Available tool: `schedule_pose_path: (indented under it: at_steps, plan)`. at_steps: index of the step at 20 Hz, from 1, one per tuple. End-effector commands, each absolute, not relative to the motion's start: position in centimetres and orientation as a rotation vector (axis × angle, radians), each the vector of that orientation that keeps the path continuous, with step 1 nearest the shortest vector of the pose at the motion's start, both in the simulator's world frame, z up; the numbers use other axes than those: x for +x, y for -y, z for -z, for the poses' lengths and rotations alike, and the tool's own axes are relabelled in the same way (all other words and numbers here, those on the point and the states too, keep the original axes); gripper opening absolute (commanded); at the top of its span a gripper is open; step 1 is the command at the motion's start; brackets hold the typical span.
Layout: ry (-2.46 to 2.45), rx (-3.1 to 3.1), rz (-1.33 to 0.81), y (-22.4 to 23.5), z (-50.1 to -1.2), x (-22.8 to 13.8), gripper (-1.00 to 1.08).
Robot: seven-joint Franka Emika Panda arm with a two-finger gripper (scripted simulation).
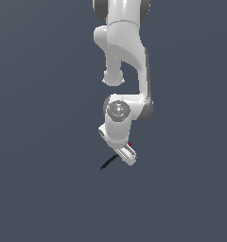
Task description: Pick up the object and move it to a goal position.
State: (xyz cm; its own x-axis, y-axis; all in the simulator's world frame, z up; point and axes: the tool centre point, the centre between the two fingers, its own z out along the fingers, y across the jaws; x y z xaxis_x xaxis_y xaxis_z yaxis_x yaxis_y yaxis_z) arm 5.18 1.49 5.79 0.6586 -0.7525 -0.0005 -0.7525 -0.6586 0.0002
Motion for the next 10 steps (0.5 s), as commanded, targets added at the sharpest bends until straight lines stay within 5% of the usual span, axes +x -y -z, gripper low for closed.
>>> schedule_pose_path:
  at_steps: [1, 10]
  plan:
    - [-1.298, -2.861, -0.001, -1.5, -5.5, 5.2, 1.00]
    - [-1.304, -2.858, 0.000, -1.5, -1.6, 5.1, 1.00]
